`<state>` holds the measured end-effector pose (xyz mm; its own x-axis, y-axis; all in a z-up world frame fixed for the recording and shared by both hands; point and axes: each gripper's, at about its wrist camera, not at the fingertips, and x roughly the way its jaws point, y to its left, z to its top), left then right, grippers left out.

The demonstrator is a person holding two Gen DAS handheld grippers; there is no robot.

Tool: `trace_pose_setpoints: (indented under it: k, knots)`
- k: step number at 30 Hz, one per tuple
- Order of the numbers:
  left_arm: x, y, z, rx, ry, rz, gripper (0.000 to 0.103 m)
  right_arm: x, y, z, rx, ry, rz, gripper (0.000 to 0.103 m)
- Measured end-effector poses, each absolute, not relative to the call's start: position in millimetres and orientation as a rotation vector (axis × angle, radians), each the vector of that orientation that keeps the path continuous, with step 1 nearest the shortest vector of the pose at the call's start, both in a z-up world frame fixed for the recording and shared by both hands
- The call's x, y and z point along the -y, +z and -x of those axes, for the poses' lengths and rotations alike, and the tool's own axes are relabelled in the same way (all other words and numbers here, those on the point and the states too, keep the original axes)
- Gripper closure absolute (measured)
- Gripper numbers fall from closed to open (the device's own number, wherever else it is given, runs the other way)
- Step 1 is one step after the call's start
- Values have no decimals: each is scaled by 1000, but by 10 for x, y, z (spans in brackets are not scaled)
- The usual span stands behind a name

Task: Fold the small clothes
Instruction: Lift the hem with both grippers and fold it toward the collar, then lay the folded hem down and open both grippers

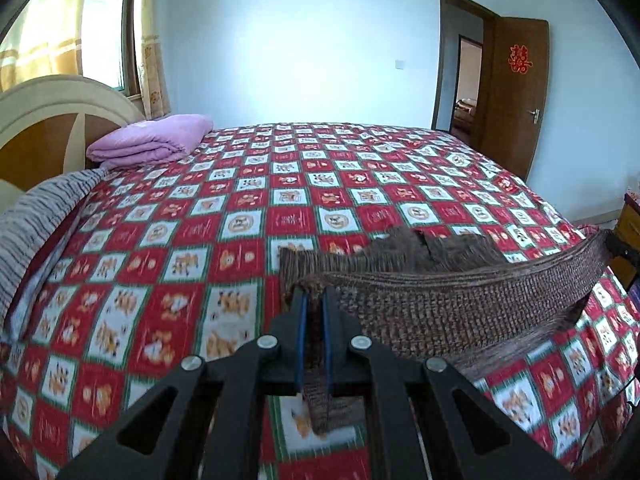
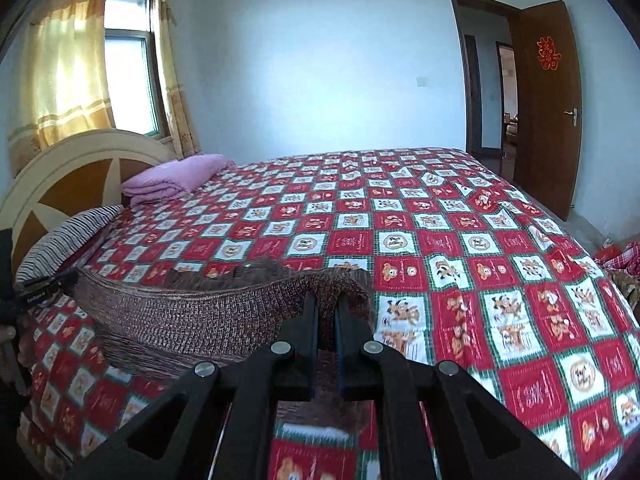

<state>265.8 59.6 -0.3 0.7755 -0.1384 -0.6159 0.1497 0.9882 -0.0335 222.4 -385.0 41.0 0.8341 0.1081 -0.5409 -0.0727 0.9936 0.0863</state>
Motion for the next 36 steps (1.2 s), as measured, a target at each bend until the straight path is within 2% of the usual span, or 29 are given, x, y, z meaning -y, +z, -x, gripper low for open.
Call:
trace_pose_setpoints:
  k: [8,15,19,21,22,23,24,25,26,27,32,36]
  knots:
    - [-450,-247,-3323,-725,-138,-73,95,3880,124,-2937,-672,69,-53,97]
    - [-310,-876,-3866,-835,-91,-151,95,3865,-490,-3634,-808,40,-42,97]
    - [-237,-1220,-4116,-860,-6,-222,91,3856,-898,-4083,-886,19,-30,97]
    - [-271,-1245,-4121,-879,8,-215,89,3860,-984,-4164,-904,16,-18,93]
    - [-317,-1202,-4054,-877,-6,-189,87,3859,-1007,-4160,-912,-10,-4,81]
    - [-350,-1154,-3966,-863,-26,-182,77,3855,-1006,-4120,-910,-15,2,61]
    - [-367,-1122,-3890,-853,-38,-189,55,3844,-994,-4060,-904,-4,3,52]
    - [-386,-1084,-3768,-836,-50,-208,41,3818,-968,-3969,-894,25,3,42]
    - [-389,-1068,-3659,-813,-60,-230,16,3770,-946,-3892,-893,54,20,41]
    - [-380,-1063,-3527,-785,-68,-267,3,3724,-935,-3843,-895,70,41,41]
    - [-149,-1364,-3369,-786,-99,-490,1,3270,-1082,-3708,-935,140,274,35]
    - [-37,-1349,-3637,-749,-45,-520,1,3038,-1182,-3906,-937,134,428,35]
